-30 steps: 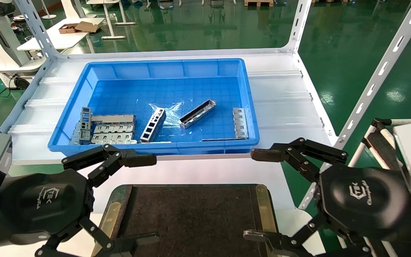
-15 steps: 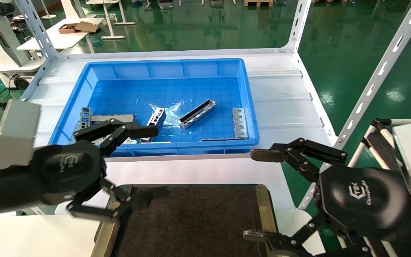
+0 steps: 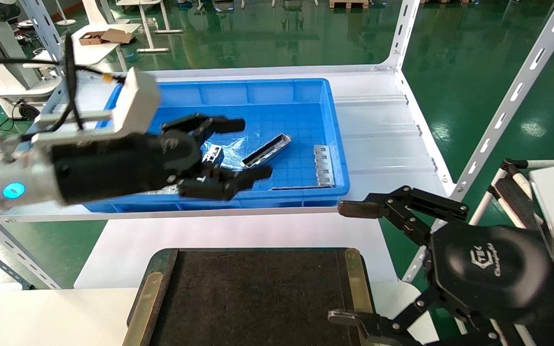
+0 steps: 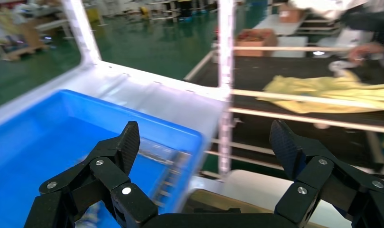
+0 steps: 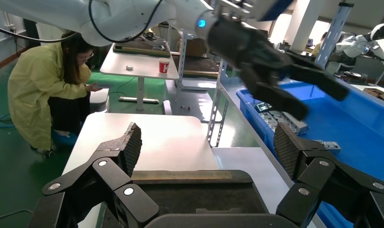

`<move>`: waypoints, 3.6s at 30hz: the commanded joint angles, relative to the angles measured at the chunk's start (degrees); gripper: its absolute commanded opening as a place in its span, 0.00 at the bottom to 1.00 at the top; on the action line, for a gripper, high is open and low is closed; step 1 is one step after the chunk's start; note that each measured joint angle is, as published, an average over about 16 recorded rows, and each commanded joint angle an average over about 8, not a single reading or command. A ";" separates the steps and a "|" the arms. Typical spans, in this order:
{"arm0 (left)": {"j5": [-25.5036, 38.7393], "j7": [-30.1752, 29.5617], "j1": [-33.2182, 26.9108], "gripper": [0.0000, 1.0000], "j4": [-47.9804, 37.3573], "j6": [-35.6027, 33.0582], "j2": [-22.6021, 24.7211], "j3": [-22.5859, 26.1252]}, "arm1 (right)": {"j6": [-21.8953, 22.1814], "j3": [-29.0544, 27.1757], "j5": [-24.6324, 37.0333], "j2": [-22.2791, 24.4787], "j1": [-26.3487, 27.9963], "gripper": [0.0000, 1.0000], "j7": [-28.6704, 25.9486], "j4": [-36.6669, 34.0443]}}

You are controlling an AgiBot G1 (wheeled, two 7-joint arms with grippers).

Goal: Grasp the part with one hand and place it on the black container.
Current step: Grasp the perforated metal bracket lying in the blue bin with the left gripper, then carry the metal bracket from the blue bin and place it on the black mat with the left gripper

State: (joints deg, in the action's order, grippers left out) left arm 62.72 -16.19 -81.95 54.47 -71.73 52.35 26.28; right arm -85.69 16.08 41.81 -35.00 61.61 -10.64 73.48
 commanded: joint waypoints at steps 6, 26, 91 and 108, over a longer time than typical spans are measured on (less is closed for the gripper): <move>6.13 2.04 -5.82 1.00 -12.05 6.17 8.28 2.84 | 0.01 0.03 -0.02 0.01 0.01 1.00 0.02 0.00; 12.81 12.93 -14.88 1.00 -42.03 23.87 25.71 7.11 | 0.05 0.12 -0.08 0.05 0.02 1.00 0.06 0.00; -2.52 -0.14 -11.85 0.00 -37.12 37.48 25.63 30.29 | 0.16 0.37 -0.26 0.16 0.08 0.00 0.19 0.00; -12.41 8.67 -16.85 0.00 -37.61 19.87 20.69 25.84 | 0.19 0.44 -0.30 0.18 0.09 0.00 0.22 0.00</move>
State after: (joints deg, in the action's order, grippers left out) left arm 50.61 -7.94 -98.46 17.52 -52.15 72.53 52.38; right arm -85.50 16.51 41.51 -34.82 61.70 -10.43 73.48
